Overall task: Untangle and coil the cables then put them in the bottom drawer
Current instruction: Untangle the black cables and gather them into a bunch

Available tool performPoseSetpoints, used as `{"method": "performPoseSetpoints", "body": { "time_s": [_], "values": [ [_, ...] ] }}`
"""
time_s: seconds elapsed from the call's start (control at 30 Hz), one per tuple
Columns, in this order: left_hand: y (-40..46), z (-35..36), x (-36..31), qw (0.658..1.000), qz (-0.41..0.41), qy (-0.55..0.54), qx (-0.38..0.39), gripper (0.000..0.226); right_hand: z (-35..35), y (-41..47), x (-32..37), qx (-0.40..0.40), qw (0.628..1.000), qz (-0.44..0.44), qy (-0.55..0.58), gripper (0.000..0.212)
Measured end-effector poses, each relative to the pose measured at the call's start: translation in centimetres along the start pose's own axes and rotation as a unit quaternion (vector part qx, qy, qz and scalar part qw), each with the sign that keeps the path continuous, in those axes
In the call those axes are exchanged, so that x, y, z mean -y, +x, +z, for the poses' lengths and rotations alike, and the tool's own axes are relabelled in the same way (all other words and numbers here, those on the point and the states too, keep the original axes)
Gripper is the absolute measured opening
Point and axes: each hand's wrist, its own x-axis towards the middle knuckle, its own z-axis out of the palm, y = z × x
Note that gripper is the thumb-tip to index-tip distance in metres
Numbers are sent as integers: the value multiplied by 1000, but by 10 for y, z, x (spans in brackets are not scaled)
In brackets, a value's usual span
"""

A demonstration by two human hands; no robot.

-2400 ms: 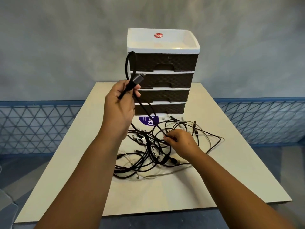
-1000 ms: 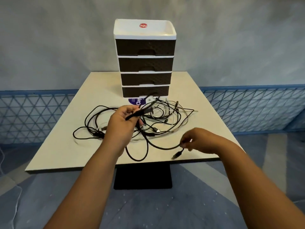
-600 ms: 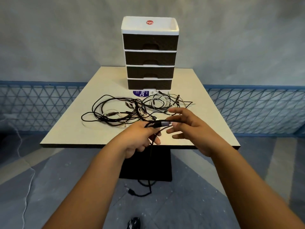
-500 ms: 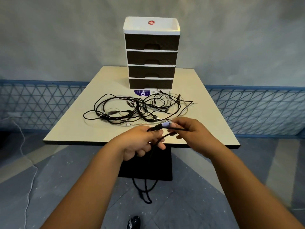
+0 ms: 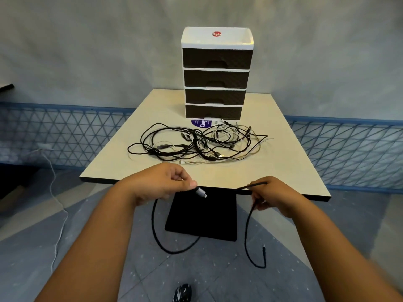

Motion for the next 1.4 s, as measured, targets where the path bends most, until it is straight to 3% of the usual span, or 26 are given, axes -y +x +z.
{"method": "performPoseSetpoints", "body": {
  "time_s": [0.1, 0.17, 0.27, 0.37, 0.43, 0.53, 0.57, 0.67, 0.77, 0.93, 1.0, 1.1, 1.2, 1.3, 1.4],
  "values": [
    [5, 1, -7, 998, 3, 14, -62, 28, 6, 6, -11, 69, 990, 4, -125, 27],
    [13, 8, -12, 992, 5, -34, -120, 28, 12, 8, -14, 113, 967, -17, -226, 30],
    [24, 21, -25, 971, 43, -172, -158, 32, 21, 9, -11, 162, 932, -55, -319, 34],
    [27, 34, -42, 926, 86, -350, -115, 29, 31, 11, -2, 179, 918, -70, -347, 27],
    [30, 40, -52, 903, 112, -404, -89, 33, 38, 11, 4, 168, 925, -84, -329, 32],
    [36, 48, -62, 889, 152, -426, -76, 35, 52, 0, 17, 121, 966, -165, -156, 70],
    [37, 49, -64, 882, 163, -437, -73, 33, 58, -4, 22, 124, 967, -207, -84, 67],
    [41, 45, -68, 853, 183, -482, -76, 28, 76, -15, 32, 143, 946, -290, 29, 30],
    [44, 31, -68, 838, 186, -505, -91, 27, 91, -12, 30, 135, 945, -293, 58, 30],
    [53, 6, -64, 855, 190, -449, -175, 32, 99, 13, 17, 149, 955, -256, 1, 30],
    [65, -5, -58, 847, 190, -461, -184, 31, 91, 30, 18, 144, 961, -235, 4, 28],
    [82, -21, -50, 832, 177, -498, -169, 32, 79, 62, 24, 90, 978, -189, 12, 25],
    [98, -39, -42, 829, 159, -512, -155, 33, 71, 100, 29, -32, 978, -169, -118, 23],
    [116, -55, -37, 824, 152, -527, -138, 33, 73, 135, 30, -118, 947, -175, -241, 28],
    [135, -69, -33, 823, 142, -538, -119, 34, 80, 163, 29, -171, 887, -184, -387, 33]
  ]
}}
